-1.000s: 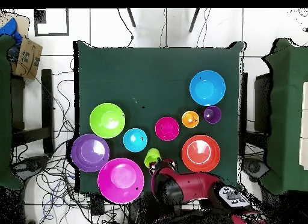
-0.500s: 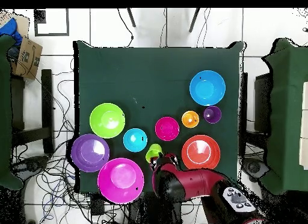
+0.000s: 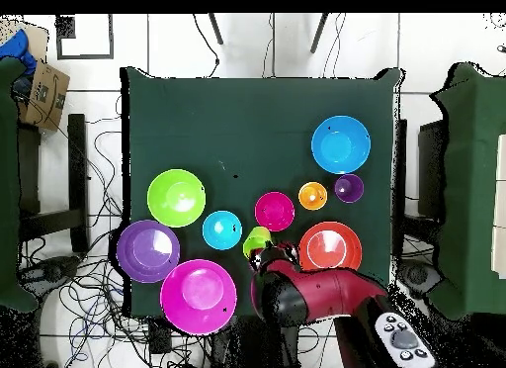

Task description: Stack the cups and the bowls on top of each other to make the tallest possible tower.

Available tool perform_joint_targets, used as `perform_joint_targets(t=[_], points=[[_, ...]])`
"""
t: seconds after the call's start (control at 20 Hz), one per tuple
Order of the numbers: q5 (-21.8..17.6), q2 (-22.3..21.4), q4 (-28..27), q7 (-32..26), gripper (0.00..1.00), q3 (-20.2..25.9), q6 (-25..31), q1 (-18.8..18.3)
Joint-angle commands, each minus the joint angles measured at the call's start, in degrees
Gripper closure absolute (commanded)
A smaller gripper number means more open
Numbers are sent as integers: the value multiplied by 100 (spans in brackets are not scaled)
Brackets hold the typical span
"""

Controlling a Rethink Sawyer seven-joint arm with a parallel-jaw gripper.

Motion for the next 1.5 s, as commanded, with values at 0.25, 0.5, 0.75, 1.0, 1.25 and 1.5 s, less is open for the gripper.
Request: perform_joint_targets(t=[0.25,0.5,0.75,1.0,1.25,1.5], points=[[573,-957,523,-42,100,1155,1365,-318],[614,-1168,624,-73,100,1276,1495,-408],[580,-1168,587,-68,100,1413,1520,-458],[627,-1252,609,-132,100,1615,1677,-552],[659,-1247,532,-244,100,1833,1875,-640],[777,-1271,329,-381,100,2070,2232,-666]])
